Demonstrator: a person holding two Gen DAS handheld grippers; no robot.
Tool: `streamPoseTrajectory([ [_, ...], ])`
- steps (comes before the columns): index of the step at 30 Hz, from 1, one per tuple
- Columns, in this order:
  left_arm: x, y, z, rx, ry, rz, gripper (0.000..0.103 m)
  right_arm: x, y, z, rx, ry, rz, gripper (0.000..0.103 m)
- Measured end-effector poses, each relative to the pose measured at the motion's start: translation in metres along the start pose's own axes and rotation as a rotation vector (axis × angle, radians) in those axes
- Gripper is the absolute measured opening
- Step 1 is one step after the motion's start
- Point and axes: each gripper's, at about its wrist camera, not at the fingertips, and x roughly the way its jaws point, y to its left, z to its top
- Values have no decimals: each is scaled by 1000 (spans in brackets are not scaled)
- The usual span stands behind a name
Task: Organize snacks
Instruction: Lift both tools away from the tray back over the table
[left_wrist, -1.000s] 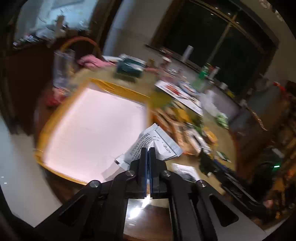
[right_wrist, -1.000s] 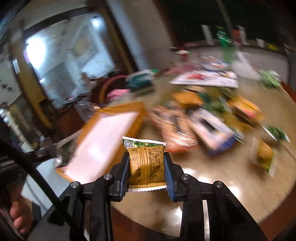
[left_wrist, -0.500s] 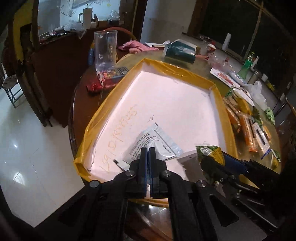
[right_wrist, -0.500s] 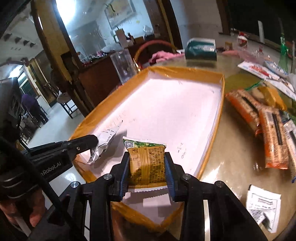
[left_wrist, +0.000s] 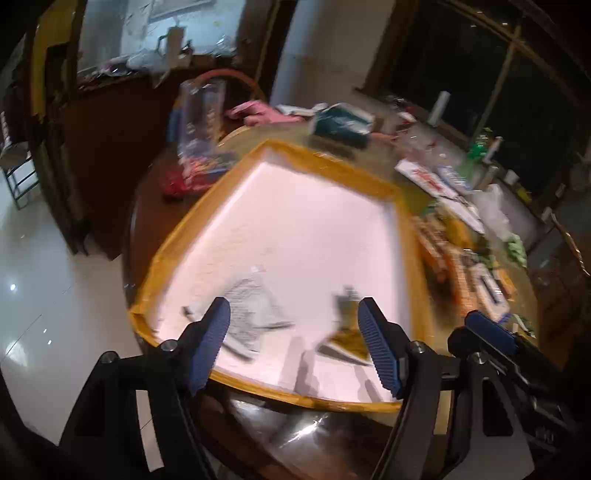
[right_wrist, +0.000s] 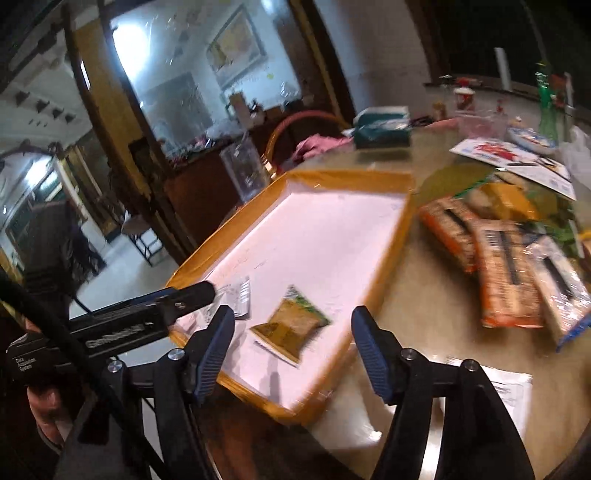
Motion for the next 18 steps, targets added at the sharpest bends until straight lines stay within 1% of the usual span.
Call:
streamPoseTrajectory([
  [3,-9,-22,-3,28,-10,-59,76,-24,-27,-4,56,-21,-37,70],
  [6,-16,-49,-8,83,-21,-117,81,-43,-60,-16,120,-35,-82,73],
  [11,-14,-92,-24,159,29,-187,82,-66,-108,-36,215,-32,-185,73],
  [13,-12,-105,-29,182,39,-201,82,-73,-122,-44,234,-31,-232,73],
  [15,-10,-117,-35,208,54,-197,82,-78,-135,-50,259,-26,-265,73],
  [18,-5,-131,-42,233,87,-206,82,-82,-153,-56,300,-18,-284,73],
])
